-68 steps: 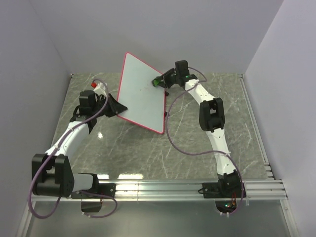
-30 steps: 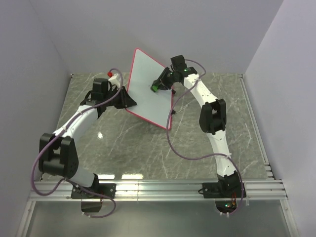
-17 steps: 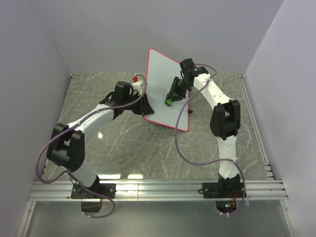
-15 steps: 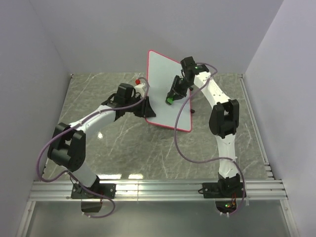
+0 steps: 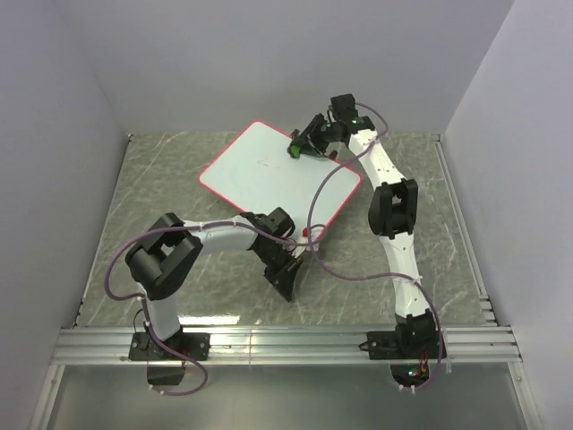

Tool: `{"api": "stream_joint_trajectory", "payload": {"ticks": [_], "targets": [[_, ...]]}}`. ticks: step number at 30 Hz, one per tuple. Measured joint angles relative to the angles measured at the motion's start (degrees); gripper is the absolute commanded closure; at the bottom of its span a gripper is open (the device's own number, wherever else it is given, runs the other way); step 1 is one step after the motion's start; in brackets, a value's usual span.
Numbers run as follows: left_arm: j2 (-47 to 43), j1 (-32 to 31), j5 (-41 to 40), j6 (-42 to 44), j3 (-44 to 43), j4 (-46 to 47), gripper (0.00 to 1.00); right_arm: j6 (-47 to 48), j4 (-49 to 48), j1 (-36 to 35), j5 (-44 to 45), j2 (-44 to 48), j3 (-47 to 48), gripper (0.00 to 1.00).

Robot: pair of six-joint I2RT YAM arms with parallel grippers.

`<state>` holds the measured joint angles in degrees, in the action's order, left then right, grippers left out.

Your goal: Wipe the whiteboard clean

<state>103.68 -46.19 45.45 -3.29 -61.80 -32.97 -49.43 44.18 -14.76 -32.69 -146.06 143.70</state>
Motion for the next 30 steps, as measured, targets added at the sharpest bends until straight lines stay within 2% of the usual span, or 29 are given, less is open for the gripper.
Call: {"api": "stream_joint_trajectory", "payload": {"ticks": [2,7,10,13,14,19,20,23,24,25,27,29,30], "targets": [[0.6,-0.2,0.4,2.2,-0.1,-2.3,1.0,-1.3,-3.5,-0.6,-0.3,-1.6,1.5,1.0],[0.8,0.8,0.6,4.4,-2.7,-5.6,1.0,-1.5,-4.8,-2.1,1.9,-1.9,1.1,1.0],[0.9,1.0,0.0,3.9,-3.4,-5.6,1.0,0.9,-5.6,-3.0,3.9,0.2,-2.4,1.0],[0.0,2.3,-0.3,-0.1,-3.0,-2.6,0.99,3.6,-5.9,-4.6,5.7,4.7,-8.7,1.0],[-1.1,3.4,-0.5,-2.2,-2.1,-0.1,0.96,4.5,-5.6,-5.4,5.9,6.3,-11.0,1.0],[-12.7,14.8,-6.4,-13.3,2.4,9.7,0.89,6.8,-4.7,-7.7,3.4,8.5,-14.6,1.0],[-14.9,17.2,-8.4,-14.8,2.4,11.5,0.81,7.3,-4.0,-8.1,2.4,8.4,-14.7,1.0],[-19.2,22.3,-14.4,-17.8,1.7,14.7,0.68,8.4,-2.3,-8.4,0.2,8.3,-14.7,1.0],[-19.7,23.2,-16.1,-18.6,1.4,15.3,0.67,8.6,-2.0,-8.4,-0.5,8.3,-14.8,1.0],[-20.1,24.0,-17.8,-19.6,1.2,15.9,0.6,8.7,-1.7,-8.3,-1.0,8.3,-14.9,1.0],[-20.6,24.9,-20.5,-21.5,1.4,16.3,0.54,9.1,-1.6,-8.2,-1.5,8.3,-15.0,1.0],[-22.0,25.8,-23.2,-23.6,3.4,17.8,0.43,9.5,-1.5,-8.0,-1.7,8.3,-15.0,1.0],[-23.4,26.6,-24.8,-24.9,5.2,18.4,0.41,9.6,-1.5,-7.9,-1.9,8.3,-15.0,1.0]]}}
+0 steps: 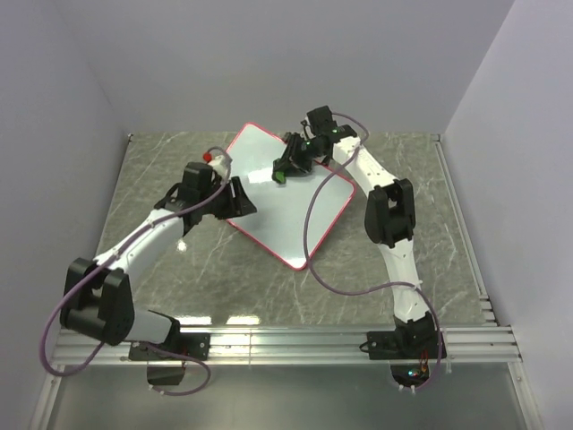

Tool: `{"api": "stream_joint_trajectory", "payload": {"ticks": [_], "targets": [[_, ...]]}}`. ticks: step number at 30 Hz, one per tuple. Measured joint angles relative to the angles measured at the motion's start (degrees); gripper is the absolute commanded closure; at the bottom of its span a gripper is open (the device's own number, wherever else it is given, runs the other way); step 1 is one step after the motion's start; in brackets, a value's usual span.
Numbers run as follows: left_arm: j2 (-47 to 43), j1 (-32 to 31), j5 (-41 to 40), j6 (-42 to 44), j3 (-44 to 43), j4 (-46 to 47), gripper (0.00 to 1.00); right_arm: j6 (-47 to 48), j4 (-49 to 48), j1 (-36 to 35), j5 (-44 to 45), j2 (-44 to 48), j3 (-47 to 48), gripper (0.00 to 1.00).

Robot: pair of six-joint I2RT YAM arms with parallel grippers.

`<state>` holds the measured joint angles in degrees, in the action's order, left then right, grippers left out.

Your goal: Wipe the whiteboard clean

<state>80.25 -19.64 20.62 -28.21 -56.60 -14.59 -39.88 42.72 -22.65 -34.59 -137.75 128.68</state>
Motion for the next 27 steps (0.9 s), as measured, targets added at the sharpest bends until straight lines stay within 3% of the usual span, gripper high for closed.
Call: {"api": "stream_joint_trajectory", "payload": {"ticks": [5,10,16,27], "targets": [[-7.8,9.5,-2.3,-6.7,10.8,2.7,0.36,0.1,0.4,0.6,-0.7,-1.0,1.3,1.0],[-10.1,18.2,-3.0,-10.7,14.4,4.2,0.35,-1.0,1.8,1.8,-3.0,-3.3,4.9,1.0],[-8.0,18.4,0.3,-14.1,15.6,9.9,0.31,-4.2,1.2,6.0,-4.8,-5.3,7.2,1.0],[0.7,15.5,5.5,-21.1,15.7,21.5,0.31,-6.1,-0.2,15.0,2.2,-8.3,4.3,1.0]]}}
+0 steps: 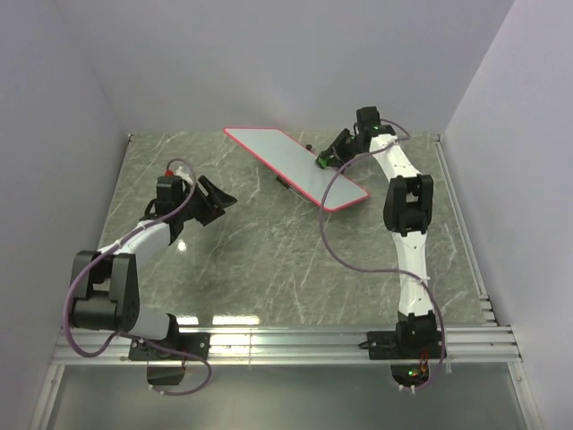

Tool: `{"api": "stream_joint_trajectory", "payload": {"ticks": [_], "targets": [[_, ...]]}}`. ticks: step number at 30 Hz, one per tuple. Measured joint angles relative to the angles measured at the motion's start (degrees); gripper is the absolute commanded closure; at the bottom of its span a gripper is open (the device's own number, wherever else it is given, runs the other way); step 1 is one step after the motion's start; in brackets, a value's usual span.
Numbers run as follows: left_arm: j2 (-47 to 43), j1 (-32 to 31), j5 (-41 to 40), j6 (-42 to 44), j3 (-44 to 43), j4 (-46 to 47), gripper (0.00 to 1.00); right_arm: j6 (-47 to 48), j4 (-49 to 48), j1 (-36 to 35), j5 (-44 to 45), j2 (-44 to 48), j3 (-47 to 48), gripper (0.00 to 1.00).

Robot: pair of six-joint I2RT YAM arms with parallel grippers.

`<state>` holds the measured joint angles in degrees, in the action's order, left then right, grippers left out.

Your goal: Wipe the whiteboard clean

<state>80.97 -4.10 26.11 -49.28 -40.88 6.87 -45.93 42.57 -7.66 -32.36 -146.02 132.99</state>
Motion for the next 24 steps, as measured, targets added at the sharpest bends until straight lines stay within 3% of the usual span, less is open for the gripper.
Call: {"api": "stream_joint_trajectory", "payload": {"ticks": [5,11,16,24], "targets": [[3.1,-1.4,1.3,-0.2,-4.2,2.1,0.31,1.2,-2.6,-1.2,2.7,3.9,-6.0,1.0],[4.1,-1.5,1.5,0.6,-8.2,1.4,0.32,4.1,-5.0,-5.6,5.1,13.7,-21.1,1.0],[4.2,-0.7,1.7,3.5,-11.8,-1.7,0.33,6.3,-1.9,-12.0,3.0,19.7,-31.8,1.0],[4.7,4.7,2.8,10.2,-14.4,-8.8,0.35,7.3,5.0,-17.5,-3.3,22.9,-39.2,1.0]]}}
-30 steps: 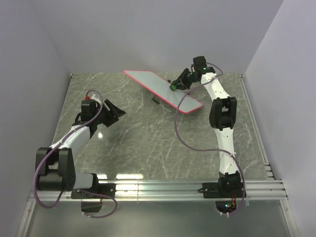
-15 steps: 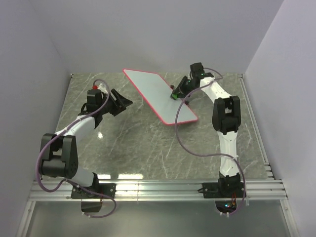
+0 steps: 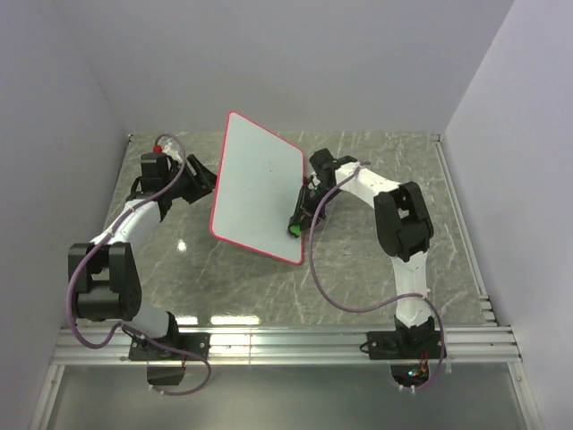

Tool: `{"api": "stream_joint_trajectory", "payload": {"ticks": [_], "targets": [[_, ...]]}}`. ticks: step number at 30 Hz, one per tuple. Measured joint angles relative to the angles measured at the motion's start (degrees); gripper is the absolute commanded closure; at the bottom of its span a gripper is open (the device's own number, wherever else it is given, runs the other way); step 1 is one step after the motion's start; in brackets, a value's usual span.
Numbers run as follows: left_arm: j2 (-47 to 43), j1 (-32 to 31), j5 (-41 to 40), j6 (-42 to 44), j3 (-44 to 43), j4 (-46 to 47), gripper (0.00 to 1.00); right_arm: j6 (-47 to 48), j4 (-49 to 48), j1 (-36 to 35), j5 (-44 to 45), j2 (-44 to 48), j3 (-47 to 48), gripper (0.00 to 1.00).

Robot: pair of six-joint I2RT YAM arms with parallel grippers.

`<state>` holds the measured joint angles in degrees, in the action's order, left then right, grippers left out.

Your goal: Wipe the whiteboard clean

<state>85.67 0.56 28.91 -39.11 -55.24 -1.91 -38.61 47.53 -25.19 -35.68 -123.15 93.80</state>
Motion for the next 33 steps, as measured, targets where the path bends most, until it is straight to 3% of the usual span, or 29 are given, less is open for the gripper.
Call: {"api": "stream_joint_trajectory", "payload": {"ticks": [6,15,22,28,33], "targets": [[0.4,1.4,2.6,2.6,-0.8,-1.2,0.34,1.7,8.2,-3.4,-0.7,-1.8,3.2,1.0],[0.5,10.4,7.1,3.3,-3.3,-1.9,0.37,2.7,14.7,-4.9,-1.3,-5.7,13.8,1.0],[3.1,8.5,14.4,2.1,-7.9,2.3,0.38,1.9,17.7,1.7,0.9,-9.5,33.9,1.0],[5.1,5.1,16.6,2.2,-9.4,2.7,0.38,-1.3,14.0,9.2,3.0,-9.0,37.0,1.0],[6.1,5.0,17.4,2.0,-11.0,2.6,0.41,-2.2,12.7,9.6,6.6,-13.9,42.4,1.0]]}}
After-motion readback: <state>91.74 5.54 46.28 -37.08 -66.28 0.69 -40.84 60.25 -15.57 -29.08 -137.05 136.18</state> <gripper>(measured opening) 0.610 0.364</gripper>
